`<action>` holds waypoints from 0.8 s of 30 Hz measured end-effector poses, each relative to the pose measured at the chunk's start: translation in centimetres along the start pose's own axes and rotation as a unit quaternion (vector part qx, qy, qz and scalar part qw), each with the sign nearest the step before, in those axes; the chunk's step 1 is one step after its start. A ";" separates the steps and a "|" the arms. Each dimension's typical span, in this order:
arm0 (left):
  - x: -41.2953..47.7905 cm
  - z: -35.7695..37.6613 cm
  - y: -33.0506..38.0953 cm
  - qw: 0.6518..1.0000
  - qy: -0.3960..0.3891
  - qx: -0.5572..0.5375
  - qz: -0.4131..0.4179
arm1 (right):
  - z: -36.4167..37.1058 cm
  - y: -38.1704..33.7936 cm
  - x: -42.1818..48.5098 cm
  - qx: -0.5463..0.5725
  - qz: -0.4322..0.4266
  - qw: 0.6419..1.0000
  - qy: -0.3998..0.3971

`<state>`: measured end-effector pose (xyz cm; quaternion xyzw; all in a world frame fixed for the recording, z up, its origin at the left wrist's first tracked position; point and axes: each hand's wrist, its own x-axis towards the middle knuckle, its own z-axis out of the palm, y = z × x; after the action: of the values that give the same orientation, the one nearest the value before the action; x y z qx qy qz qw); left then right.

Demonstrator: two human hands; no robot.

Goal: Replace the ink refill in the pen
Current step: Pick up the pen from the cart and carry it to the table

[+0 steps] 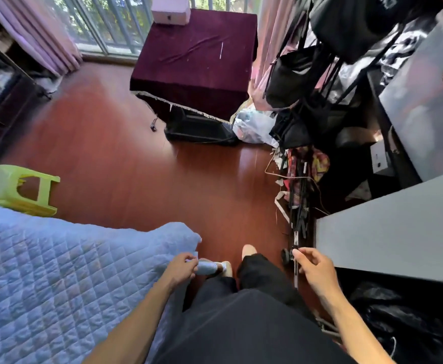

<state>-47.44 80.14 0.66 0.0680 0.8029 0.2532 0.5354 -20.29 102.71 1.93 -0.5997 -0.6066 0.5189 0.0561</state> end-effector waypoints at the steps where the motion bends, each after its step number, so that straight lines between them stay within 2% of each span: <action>1: 1.1 -0.2 2.0 1.000 0.004 -0.017 0.008 | 0.4 -1.0 1.3 0.002 0.000 1.000 -0.010; 5: 5.0 -0.9 7.9 0.997 0.027 -0.073 0.009 | 1.8 -5.3 7.2 -0.003 -0.010 0.998 -0.058; 10: 6.9 -2.4 11.3 0.990 0.063 -0.113 -0.050 | 2.7 -12.1 14.9 -0.018 -0.039 0.991 -0.129; 13: 6.8 -3.5 11.2 0.984 0.091 -0.132 -0.083 | 3.3 -16.5 19.4 -0.039 -0.052 0.985 -0.159; 19: 6.2 -4.4 8.6 0.970 0.129 -0.104 -0.179 | 6.4 -24.6 26.3 -0.078 -0.089 0.971 -0.206; 24: 8.6 -5.7 8.5 0.946 0.153 -0.147 -0.247 | 10.7 -29.7 30.4 -0.097 -0.102 0.965 -0.222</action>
<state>-57.50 88.90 -0.67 -0.2515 0.8206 0.2350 0.4563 -55.92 128.30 0.92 -0.4070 -0.7095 0.5688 -0.0858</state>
